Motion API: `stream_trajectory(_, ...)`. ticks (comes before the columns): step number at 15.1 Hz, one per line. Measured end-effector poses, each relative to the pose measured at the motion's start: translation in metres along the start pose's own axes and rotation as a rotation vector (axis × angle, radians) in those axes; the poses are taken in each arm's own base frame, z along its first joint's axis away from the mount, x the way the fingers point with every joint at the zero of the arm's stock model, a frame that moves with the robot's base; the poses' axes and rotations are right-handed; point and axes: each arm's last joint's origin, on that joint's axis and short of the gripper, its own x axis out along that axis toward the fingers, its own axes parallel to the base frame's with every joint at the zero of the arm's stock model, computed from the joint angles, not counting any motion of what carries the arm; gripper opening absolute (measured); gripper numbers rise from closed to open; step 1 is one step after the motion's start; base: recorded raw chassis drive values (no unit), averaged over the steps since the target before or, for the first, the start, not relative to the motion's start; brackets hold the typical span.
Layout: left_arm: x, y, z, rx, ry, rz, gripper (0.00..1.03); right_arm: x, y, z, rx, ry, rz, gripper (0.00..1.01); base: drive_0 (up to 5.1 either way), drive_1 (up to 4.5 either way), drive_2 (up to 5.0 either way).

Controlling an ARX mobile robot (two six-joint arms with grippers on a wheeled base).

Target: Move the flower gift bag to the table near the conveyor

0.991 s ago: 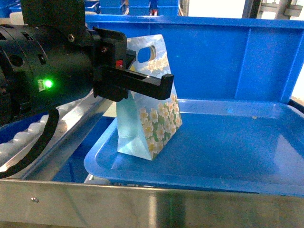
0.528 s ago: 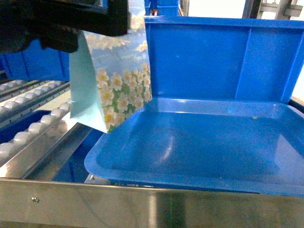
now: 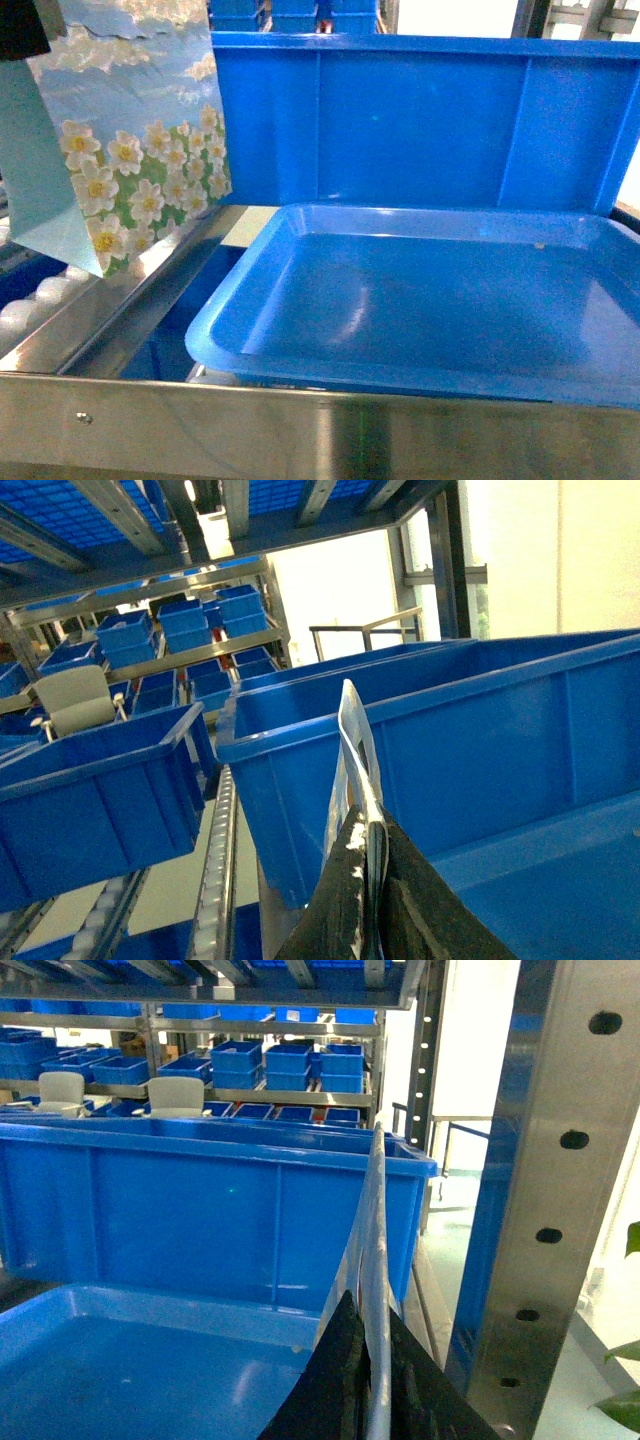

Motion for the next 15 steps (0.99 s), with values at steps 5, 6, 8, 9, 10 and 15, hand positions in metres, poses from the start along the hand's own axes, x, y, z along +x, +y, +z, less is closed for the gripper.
stream_trajectory(5,-0.0001,0.0005,0.0003,0.0,-0.002,0.005,0.02,-0.0001,0.0,0.0008,0.0,-0.008,-0.001,0.03,0.0,0.0,0.0)
stream_trajectory(6,-0.0002,-0.0001,0.0006,-0.001,-0.005,-0.001,0.02,-0.0001,0.0,0.0005,0.002,-0.004,-0.001,0.03,0.0,0.0,0.0)
stream_trajectory(8,-0.0002,0.0005,0.0006,0.0,-0.004,0.004,0.02,-0.0001,0.0,0.0007,0.002,-0.006,-0.001,0.03,0.0,0.0,0.0)
stream_trajectory(9,-0.0002,0.0004,0.0003,0.0,-0.001,0.003,0.02,-0.0001,0.0,0.0002,0.003,-0.001,-0.001,0.03,0.0,0.0,0.0)
stream_trajectory(10,-0.0003,0.0004,0.0009,-0.001,-0.006,0.004,0.02,-0.0002,0.0001,0.001,0.002,-0.01,-0.001,0.03,0.0,0.0,0.0)
stream_trajectory(15,-0.0003,0.0005,0.0006,0.0,-0.003,0.004,0.02,0.0,0.0,0.0013,0.003,-0.01,-0.001,0.03,-3.3,-0.36,3.6)
